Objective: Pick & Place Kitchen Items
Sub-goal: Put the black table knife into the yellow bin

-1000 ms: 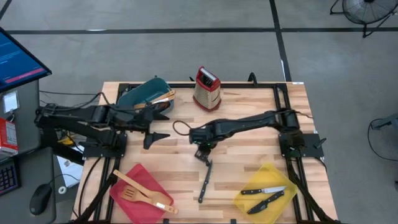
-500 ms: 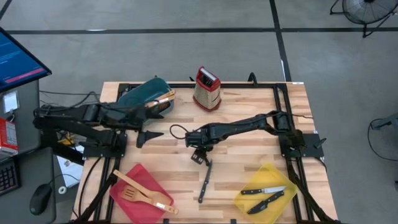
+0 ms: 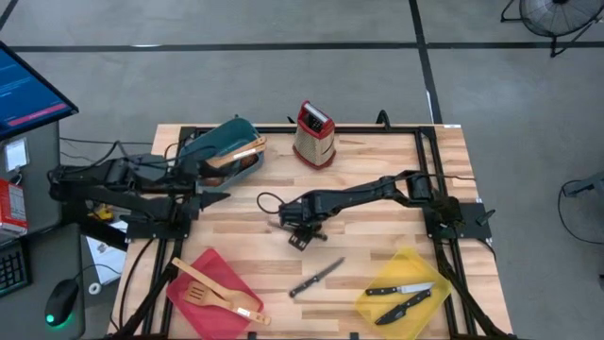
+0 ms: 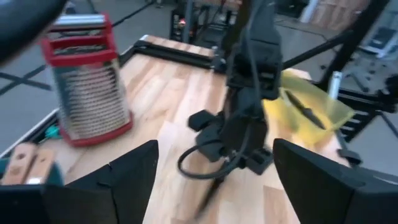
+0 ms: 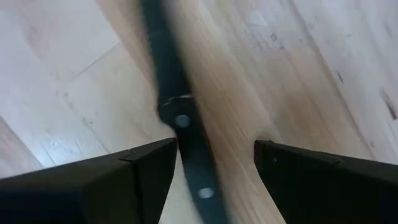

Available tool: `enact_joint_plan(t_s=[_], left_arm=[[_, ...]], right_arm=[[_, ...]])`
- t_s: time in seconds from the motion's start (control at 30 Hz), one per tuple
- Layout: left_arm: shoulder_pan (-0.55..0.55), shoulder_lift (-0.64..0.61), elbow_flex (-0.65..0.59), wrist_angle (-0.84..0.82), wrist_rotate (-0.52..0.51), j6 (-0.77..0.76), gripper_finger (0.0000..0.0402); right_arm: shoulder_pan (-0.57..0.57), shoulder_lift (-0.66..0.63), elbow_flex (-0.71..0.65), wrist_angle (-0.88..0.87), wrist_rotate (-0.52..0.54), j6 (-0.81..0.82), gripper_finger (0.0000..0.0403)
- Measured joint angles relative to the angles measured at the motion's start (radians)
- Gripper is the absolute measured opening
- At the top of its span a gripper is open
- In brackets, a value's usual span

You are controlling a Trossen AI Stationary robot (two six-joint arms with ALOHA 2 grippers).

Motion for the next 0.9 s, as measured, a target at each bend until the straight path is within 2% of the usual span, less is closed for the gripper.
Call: enact_joint_plan(t_s=[0.17, 0.37, 0.47, 0.8, 0.9], left_arm=[[0.0, -0.044, -0.042, 0.0, -0.035, -0.004, 0.0262], [0.0, -0.062, -0.072, 0.001, -0.036, -0.026, 0.0187], [0.0, -0.062, -0.075, -0.001, -0.029, -0.027, 0.015], [0.0, -0.101, -0.075, -0.021, -0.024, -0.02, 0.002], [0.0, -0.14, -0.075, -0.022, -0.03, -0.004, 0.0005]], right_arm=[[-0.001, -0.006, -0.002, -0.011, 0.012, 0.013, 0.019], [-0.003, -0.006, -0.003, -0.003, 0.005, -0.028, 0.0095], [-0.003, -0.006, -0.003, -0.004, 0.006, -0.049, 0.006], [-0.002, -0.026, -0.008, -0.014, 0.05, -0.086, 0.006], [0.002, -0.052, -0.014, -0.044, 0.09, -0.099, 0.0061]])
